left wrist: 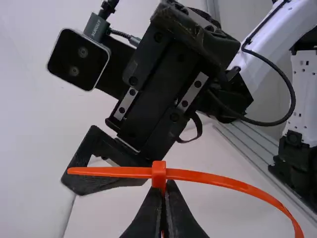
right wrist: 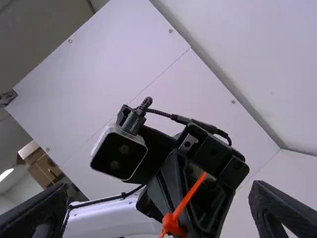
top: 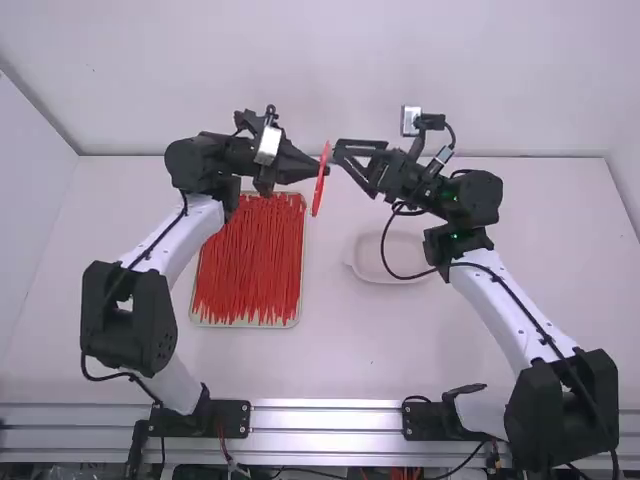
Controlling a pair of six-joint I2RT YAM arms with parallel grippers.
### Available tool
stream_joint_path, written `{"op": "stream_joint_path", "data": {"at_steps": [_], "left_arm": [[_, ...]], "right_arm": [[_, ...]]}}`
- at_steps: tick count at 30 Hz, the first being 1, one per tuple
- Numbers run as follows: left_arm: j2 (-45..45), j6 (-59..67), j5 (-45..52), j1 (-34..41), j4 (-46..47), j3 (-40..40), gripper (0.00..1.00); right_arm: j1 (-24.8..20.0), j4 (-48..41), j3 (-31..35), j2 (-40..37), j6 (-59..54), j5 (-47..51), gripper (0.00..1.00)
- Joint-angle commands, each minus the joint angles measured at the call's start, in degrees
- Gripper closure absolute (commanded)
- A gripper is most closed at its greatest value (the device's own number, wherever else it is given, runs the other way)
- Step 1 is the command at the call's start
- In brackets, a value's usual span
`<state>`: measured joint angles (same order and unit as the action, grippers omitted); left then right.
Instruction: Fasten the cable tie
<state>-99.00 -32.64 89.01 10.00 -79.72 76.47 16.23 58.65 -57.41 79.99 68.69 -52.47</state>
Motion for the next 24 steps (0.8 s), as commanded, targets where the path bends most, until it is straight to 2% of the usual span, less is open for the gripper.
{"op": "stream_joint_path", "data": {"at_steps": [1, 4, 8, 12, 13, 14, 15, 16, 19, 22, 24], "left_arm": [[0.3, -0.6, 0.7, 1.9, -0.2, 0.0, 0.98], [0.3, -0.6, 0.7, 2.6, -0.2, 0.0, 0.98], [0.3, -0.2, 0.7, 2.6, -0.2, 0.0, 0.98], [0.3, 0.0, 0.7, 3.2, 0.3, -0.3, 0.98], [0.3, 0.1, 0.7, 3.1, 0.1, -0.5, 0.98], [0.3, 0.0, 0.7, 3.1, 0.0, -0.8, 0.98], [0.3, 0.0, 0.7, 3.1, 0.0, -0.8, 0.98], [0.3, 0.0, 0.5, 3.2, -0.7, -1.2, 0.98], [0.3, 0.0, 0.6, 3.1, -2.0, -1.9, 0.98], [0.3, -0.2, 0.5, 3.0, -2.3, -2.1, 0.98], [0.3, -0.2, 0.6, 3.1, -2.3, -2.1, 0.98]], "right_arm": [[-0.1, -0.7, -1.4, 0.2, 3.2, -0.7, 0.04], [-0.1, -1.5, -1.3, 0.2, 4.6, -0.7, 0.06], [0.1, -2.4, -1.3, 0.2, 4.6, -0.7, 0.15], [0.9, -2.2, -1.3, 0.2, 4.6, -0.4, 0.39], [1.3, -2.1, -1.3, 0.2, 4.6, -0.5, 0.5], [1.6, -2.1, -1.3, 0.2, 4.6, -0.4, 0.57], [1.6, -2.1, -1.3, 0.2, 4.6, -0.4, 0.57], [2.1, -2.1, -1.3, 0.2, 4.7, -0.5, 0.62], [2.6, -2.1, -1.3, 0.2, 5.1, -0.4, 0.68], [2.3, -2.1, -1.3, 0.2, 6.4, -0.4, 0.86], [2.1, -2.1, -1.3, 0.2, 6.3, -0.7, 0.89]]}}
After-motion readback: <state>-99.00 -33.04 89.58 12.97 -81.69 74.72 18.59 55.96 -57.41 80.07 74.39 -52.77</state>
